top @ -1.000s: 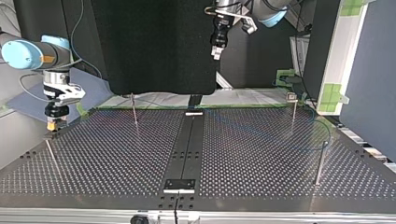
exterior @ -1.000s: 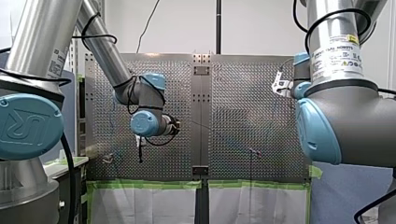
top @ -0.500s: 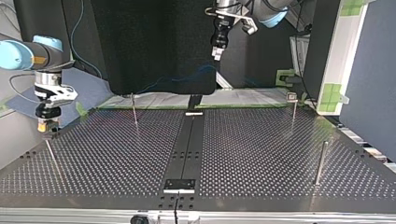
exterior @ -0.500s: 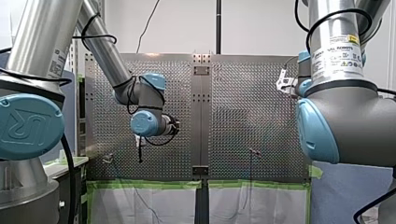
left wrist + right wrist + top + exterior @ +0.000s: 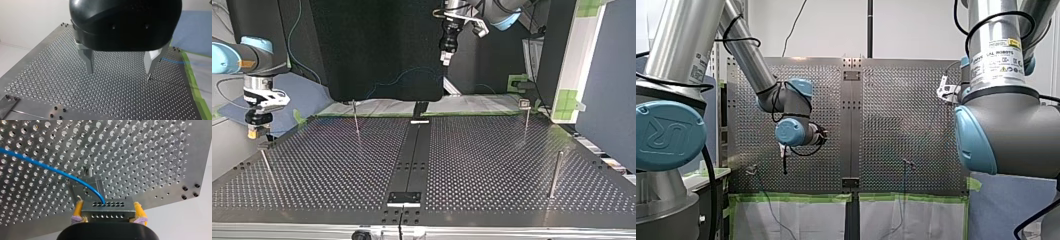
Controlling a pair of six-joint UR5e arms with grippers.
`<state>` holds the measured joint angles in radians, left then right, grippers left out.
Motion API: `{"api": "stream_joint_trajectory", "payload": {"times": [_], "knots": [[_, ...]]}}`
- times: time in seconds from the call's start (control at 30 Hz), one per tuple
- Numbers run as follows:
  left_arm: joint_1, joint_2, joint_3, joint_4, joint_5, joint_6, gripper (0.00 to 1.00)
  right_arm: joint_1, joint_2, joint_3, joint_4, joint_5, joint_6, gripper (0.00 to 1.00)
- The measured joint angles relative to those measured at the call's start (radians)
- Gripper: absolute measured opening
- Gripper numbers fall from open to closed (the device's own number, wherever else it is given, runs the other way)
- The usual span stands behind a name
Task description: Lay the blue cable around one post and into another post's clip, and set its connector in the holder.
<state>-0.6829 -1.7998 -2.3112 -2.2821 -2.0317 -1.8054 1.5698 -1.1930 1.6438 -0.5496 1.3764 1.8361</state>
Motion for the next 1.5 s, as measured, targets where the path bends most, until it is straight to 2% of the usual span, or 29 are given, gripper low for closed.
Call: {"api": "stream_joint_trajectory", "payload": {"times": [0.27,0.43,0.6,0.67,0.8,0.9,1.0,1.13,1.3,1.5], "knots": [[0.005,0.0,0.001,0.0,0.001,-0.001,1.0,-0.011,0.007,0.0,0.003,-0.037,-0.001,0.47],[0.01,0.0,0.001,-0.001,0.002,0.0,1.0,-0.02,0.014,-0.01,0.031,-0.057,-0.007,0.47],[0.015,0.0,0.001,-0.004,0.002,0.001,1.0,-0.03,0.022,-0.035,0.078,-0.061,-0.035,0.47],[0.018,0.0,0.001,-0.005,0.002,0.002,1.0,-0.035,0.026,-0.044,0.092,-0.061,-0.041,0.47],[0.021,0.0,0.002,-0.005,0.005,0.003,1.0,-0.041,0.051,-0.068,0.126,-0.063,-0.061,0.47],[0.023,0.0,0.003,-0.007,0.007,0.004,1.0,-0.042,0.063,-0.078,0.139,-0.071,-0.081,0.47],[0.025,0.0,0.003,-0.008,0.007,0.004,1.0,-0.043,0.067,-0.082,0.14,-0.079,-0.089,0.47],[0.028,0.0,0.004,-0.008,0.009,0.005,1.0,-0.044,0.07,-0.09,0.129,-0.102,-0.09,0.47],[0.032,0.0,0.004,-0.01,0.01,0.005,1.0,-0.046,0.072,-0.107,0.121,-0.149,-0.089,0.47],[0.036,0.0,0.005,-0.019,0.01,0.009,1.0,-0.053,0.073,-0.119,0.116,-0.179,-0.082,0.47]]}}
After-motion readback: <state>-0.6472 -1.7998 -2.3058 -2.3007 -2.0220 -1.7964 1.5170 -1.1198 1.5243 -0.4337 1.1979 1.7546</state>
